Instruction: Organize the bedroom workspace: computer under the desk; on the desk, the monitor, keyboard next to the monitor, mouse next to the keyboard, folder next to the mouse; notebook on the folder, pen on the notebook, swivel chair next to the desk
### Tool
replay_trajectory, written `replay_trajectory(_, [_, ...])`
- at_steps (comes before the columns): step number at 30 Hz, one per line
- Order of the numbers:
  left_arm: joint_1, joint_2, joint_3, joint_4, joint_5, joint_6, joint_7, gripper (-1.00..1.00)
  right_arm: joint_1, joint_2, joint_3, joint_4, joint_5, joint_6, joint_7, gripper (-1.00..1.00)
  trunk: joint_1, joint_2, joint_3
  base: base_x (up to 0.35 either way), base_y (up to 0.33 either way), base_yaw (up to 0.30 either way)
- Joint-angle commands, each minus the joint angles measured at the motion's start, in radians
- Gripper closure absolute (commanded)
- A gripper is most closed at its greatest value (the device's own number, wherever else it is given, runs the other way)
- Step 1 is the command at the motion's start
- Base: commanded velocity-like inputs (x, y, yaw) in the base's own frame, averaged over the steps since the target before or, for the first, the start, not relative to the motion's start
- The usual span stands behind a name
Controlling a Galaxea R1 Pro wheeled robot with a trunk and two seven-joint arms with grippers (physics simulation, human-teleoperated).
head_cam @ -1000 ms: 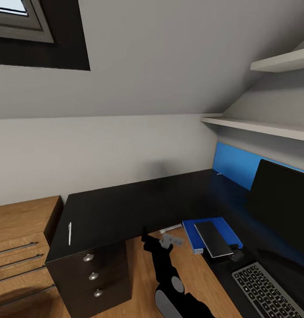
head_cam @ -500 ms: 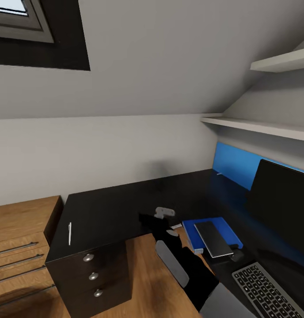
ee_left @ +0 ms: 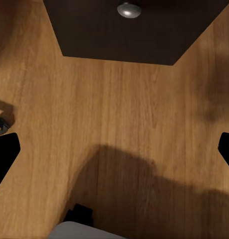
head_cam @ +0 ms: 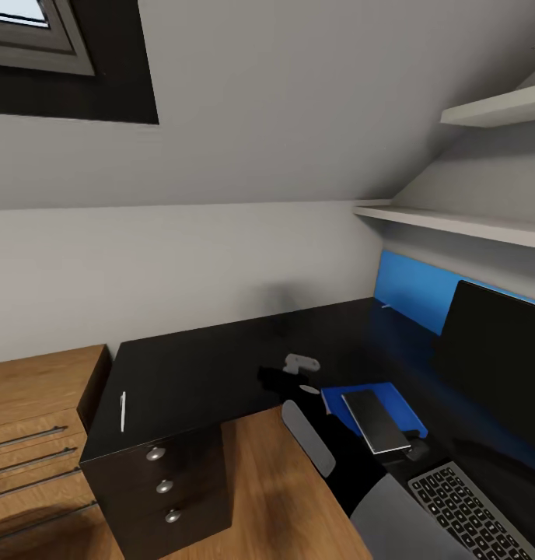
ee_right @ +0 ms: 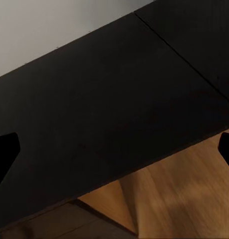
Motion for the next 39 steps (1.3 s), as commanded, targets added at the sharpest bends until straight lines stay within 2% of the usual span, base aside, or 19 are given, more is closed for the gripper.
replay_trajectory(1, [-0.001,0.000,0.001,0.000,0.011,-0.002,0.001,-1.00,-0.001,0.000,0.002,-0.003,-0.006,0.002,-0.008,-1.00,0.000,-0.001,-0.001,0.000,0.000,0.000])
replay_trajectory(6, [-0.001,0.001,0.003,-0.002,0.011,-0.002,0.001,-1.00,0.003,0.009,0.020,-0.017,-0.005,-0.001,-0.012,-1.00,0.000,-0.001,-0.003,0.000,0.000,0.122])
replay_trajectory(8, [-0.001,0.002,0.003,-0.003,0.011,-0.003,0.002,-1.00,0.003,0.014,0.058,-0.012,-0.004,-0.002,-0.013,-1.00,0.000,-0.001,-0.005,0.000,0.000,0.224])
replay_trajectory(13, [-0.001,0.002,0.004,-0.003,0.011,-0.004,0.002,-1.00,0.003,0.016,0.088,-0.010,-0.003,-0.002,-0.013,-1.00,0.000,-0.001,-0.010,0.000,0.000,0.225])
replay_trajectory(39, [-0.001,-0.002,0.002,-0.007,0.012,-0.004,0.002,-1.00,0.003,0.016,0.120,0.050,0.002,-0.026,-0.011,-1.00,0.000,-0.001,-0.040,0.000,0.000,0.212])
